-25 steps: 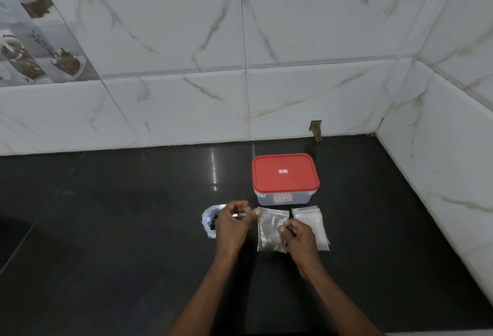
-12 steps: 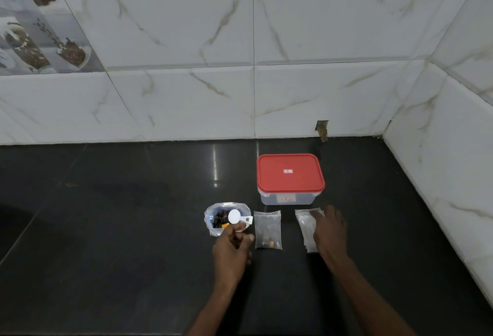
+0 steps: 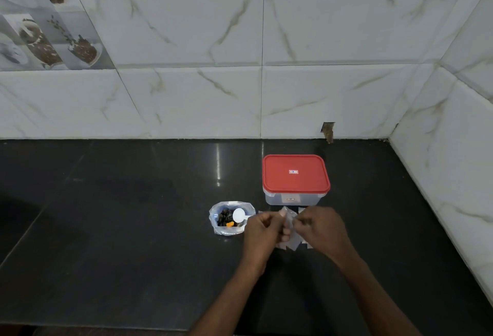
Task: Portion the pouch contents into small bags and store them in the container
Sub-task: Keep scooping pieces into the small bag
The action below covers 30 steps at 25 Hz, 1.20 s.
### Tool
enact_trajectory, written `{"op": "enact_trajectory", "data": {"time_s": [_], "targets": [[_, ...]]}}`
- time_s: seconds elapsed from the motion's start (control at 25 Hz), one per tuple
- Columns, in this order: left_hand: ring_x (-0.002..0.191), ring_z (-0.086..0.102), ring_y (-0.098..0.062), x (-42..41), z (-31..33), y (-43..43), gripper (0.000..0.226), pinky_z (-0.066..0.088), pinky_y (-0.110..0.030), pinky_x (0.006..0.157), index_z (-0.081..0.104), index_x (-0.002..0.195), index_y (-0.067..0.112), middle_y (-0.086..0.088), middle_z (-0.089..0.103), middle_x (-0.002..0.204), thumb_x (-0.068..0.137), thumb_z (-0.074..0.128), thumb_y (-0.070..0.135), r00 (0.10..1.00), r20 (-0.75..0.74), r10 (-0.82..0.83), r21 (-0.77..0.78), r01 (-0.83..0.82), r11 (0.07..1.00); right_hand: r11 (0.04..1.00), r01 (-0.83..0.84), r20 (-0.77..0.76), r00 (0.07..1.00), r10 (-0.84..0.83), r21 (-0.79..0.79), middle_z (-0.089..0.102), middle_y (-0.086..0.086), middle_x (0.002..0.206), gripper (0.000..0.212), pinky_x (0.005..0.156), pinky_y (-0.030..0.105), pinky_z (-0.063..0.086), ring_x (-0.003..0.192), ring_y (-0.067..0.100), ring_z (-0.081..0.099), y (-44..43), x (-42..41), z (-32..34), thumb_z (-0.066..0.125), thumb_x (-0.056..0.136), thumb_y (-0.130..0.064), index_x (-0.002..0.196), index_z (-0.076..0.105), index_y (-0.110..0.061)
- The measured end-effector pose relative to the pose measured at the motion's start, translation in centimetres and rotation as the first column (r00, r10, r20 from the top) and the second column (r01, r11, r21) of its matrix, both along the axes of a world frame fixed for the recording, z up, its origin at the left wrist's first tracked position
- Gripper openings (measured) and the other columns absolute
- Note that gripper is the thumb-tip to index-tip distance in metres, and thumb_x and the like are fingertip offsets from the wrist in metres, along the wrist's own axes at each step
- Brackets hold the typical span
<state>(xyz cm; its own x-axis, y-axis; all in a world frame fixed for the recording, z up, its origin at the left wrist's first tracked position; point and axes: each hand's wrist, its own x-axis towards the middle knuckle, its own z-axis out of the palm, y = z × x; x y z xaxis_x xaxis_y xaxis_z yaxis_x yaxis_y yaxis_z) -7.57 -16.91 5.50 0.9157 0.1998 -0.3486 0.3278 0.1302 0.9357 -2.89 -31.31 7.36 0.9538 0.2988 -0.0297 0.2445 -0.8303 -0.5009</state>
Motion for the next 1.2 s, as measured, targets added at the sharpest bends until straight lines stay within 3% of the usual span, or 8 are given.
{"op": "enact_trajectory", "data": {"time_s": [0.16, 0.28, 0.44, 0.68, 0.84, 0.96, 1.08, 1.2], "targets": [[0.059, 0.067, -0.022, 0.6, -0.2, 1.2, 0.004, 0.062, -0.041, 0.065, 0.072, 0.089, 0.005, -0.020, 0.076, 0.081, 0.091, 0.069, 0.006, 0.995, -0.069, 0.070, 0.052, -0.067, 0.996, 0.986, 0.003, -0.106, 0.994, 0.015, 0.165, 0.061, 0.002, 0.059, 0.028, 0.061, 0.038, 0.048, 0.059, 0.014, 0.057, 1.5, -1.3, 0.5, 0.060, 0.082, -0.024, 0.057, 0.064, -0.014], [0.060, 0.069, -0.020, 0.1, -0.6, 2.3, 0.013, 0.064, -0.041, 0.068, 0.074, 0.090, 0.013, -0.008, 0.074, 0.077, 0.085, 0.069, 0.002, 0.995, -0.083, 0.049, 0.295, -0.023, 0.955, 0.996, 0.085, -0.123, 0.989, -0.084, 0.009, 0.067, 0.000, 0.069, 0.021, 0.068, 0.032, 0.051, 0.069, 0.013, 0.062, 2.9, -1.0, 0.0, 0.061, 0.088, -0.024, 0.073, 0.072, -0.015], [0.090, 0.069, -0.015, -0.2, 0.3, 4.1, 0.045, 0.058, -0.035, 0.089, 0.068, 0.127, 0.022, -0.002, 0.071, 0.102, 0.083, 0.071, 0.020, 0.995, -0.043, -0.091, 0.599, 0.099, 0.795, 0.988, 0.117, -0.139, 0.982, -0.131, -0.103, 0.068, 0.004, 0.079, 0.018, 0.076, 0.030, 0.053, 0.078, 0.017, 0.065, 5.3, -0.7, 0.8, 0.059, 0.090, -0.021, 0.072, 0.062, -0.016], [0.127, 0.055, -0.006, -2.2, -1.7, 8.3, 0.104, 0.054, -0.030, 0.101, 0.048, 0.146, 0.029, 0.012, 0.052, 0.140, 0.053, 0.093, 0.037, 0.971, 0.114, -0.211, 0.414, 0.147, 0.898, 0.990, -0.062, -0.146, 0.986, 0.080, 0.127, 0.071, 0.006, 0.067, 0.019, 0.063, 0.031, 0.058, 0.059, 0.013, 0.067, 7.6, 0.4, 2.3, 0.064, 0.084, -0.013, 0.070, 0.074, -0.008], [0.102, 0.067, 0.005, -2.8, -2.3, 8.5, 0.069, 0.051, -0.011, 0.084, 0.059, 0.117, 0.047, 0.021, 0.072, 0.108, 0.064, 0.093, 0.019, 0.978, 0.205, 0.028, 0.426, -0.115, 0.897, 0.964, -0.148, -0.153, 0.971, 0.184, 0.220, 0.071, 0.003, 0.066, 0.015, 0.060, 0.028, 0.055, 0.057, 0.009, 0.065, 10.6, 0.1, 2.1, 0.066, 0.082, -0.011, 0.072, 0.077, -0.009], [0.092, 0.068, 0.011, -3.4, -2.6, 9.4, 0.052, 0.049, -0.006, 0.074, 0.065, 0.105, 0.045, 0.031, 0.073, 0.095, 0.072, 0.089, 0.013, 0.960, 0.246, 0.131, 0.403, -0.224, 0.887, 0.909, -0.016, -0.241, 0.962, 0.127, 0.416, 0.073, 0.002, 0.075, 0.010, 0.066, 0.031, 0.058, 0.067, 0.012, 0.070, 10.5, 0.8, 0.8, 0.065, 0.087, -0.012, 0.083, 0.073, -0.008], [0.097, 0.069, 0.006, -4.0, -3.6, 11.5, 0.046, 0.053, -0.010, 0.081, 0.072, 0.110, 0.032, 0.020, 0.076, 0.103, 0.072, 0.089, 0.012, 0.929, 0.231, 0.291, 0.325, -0.355, 0.877, 0.969, 0.192, -0.053, 0.981, -0.186, 0.158, 0.067, 0.000, 0.075, 0.014, 0.065, 0.024, 0.043, 0.068, 0.012, 0.061, 9.1, 2.1, -1.8, 0.062, 0.093, -0.023, 0.085, 0.069, -0.014], [0.103, 0.071, -0.003, -3.9, -5.3, 13.5, 0.049, 0.057, -0.026, 0.089, 0.071, 0.119, 0.024, 0.010, 0.076, 0.110, 0.073, 0.089, 0.016, 0.933, 0.180, 0.312, 0.298, -0.354, 0.886, 0.980, 0.201, -0.135, 0.971, -0.199, 0.003, 0.061, -0.002, 0.067, 0.028, 0.053, 0.020, 0.033, 0.059, 0.007, 0.053, 9.0, 1.9, -4.0, 0.063, 0.091, -0.038, 0.077, 0.068, -0.014]]}}
